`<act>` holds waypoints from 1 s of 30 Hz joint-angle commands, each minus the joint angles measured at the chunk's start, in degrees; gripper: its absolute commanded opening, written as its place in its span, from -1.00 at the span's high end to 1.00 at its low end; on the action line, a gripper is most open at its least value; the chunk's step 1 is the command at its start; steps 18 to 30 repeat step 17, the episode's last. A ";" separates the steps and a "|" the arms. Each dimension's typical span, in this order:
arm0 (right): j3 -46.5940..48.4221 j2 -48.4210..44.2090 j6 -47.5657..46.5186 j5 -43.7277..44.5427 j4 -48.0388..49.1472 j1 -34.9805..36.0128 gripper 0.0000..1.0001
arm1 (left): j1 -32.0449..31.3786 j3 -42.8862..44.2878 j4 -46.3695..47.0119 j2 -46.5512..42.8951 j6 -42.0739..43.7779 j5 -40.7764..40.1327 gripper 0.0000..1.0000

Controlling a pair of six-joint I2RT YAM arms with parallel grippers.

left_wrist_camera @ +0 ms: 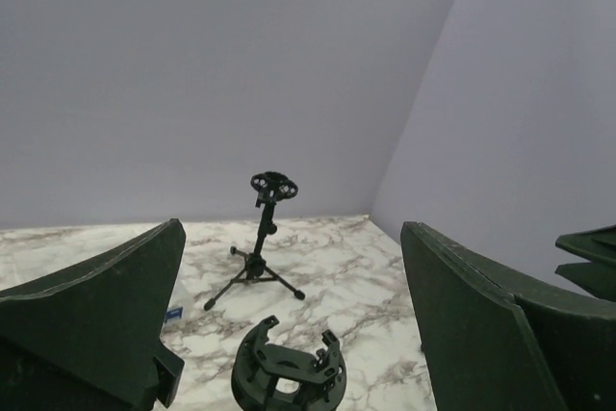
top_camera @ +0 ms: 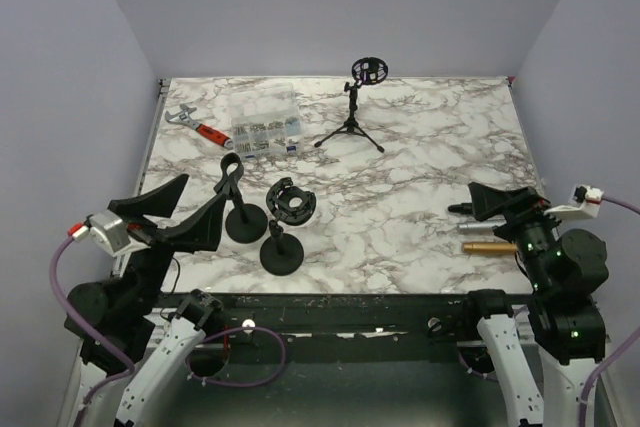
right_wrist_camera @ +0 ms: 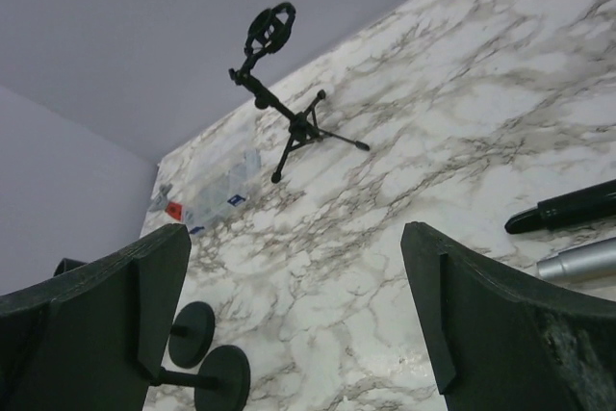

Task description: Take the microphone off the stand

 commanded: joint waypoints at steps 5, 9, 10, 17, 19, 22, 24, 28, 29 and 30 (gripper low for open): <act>11.06 -4.41 -2.71 12.09 -7.70 0.32 -1.00 | -0.17 7.59 -2.53 -3.56 2.83 -1.74 -0.97; 14.84 -4.45 -4.20 14.13 -8.37 0.31 -1.00 | -0.18 9.60 -4.04 -4.56 4.74 -3.34 -0.97; 15.30 -4.46 -4.26 14.64 -8.49 0.33 -1.00 | -0.18 10.04 -4.44 -4.79 5.11 -3.82 -0.97; 15.43 -1.85 -3.05 16.07 -11.39 0.39 -1.00 | -0.18 11.86 -5.78 -5.74 6.23 -4.99 -0.97; 15.43 -1.85 -3.05 16.07 -11.39 0.39 -1.00 | -0.18 11.86 -5.78 -5.74 6.23 -4.99 -0.97; 15.43 -1.85 -3.05 16.07 -11.39 0.39 -1.00 | -0.18 11.86 -5.78 -5.74 6.23 -4.99 -0.97; 15.43 -1.85 -3.05 16.07 -11.39 0.39 -1.00 | -0.18 11.86 -5.78 -5.74 6.23 -4.99 -0.97; 15.43 -1.85 -3.05 16.07 -11.39 0.39 -1.00 | -0.18 11.86 -5.78 -5.74 6.23 -4.99 -0.97; 15.43 -1.85 -3.05 16.07 -11.39 0.39 -1.00 | -0.18 11.86 -5.78 -5.74 6.23 -4.99 -0.97; 15.43 -1.85 -3.05 16.07 -11.39 0.39 -1.00 | -0.18 11.86 -5.78 -5.74 6.23 -4.99 -0.97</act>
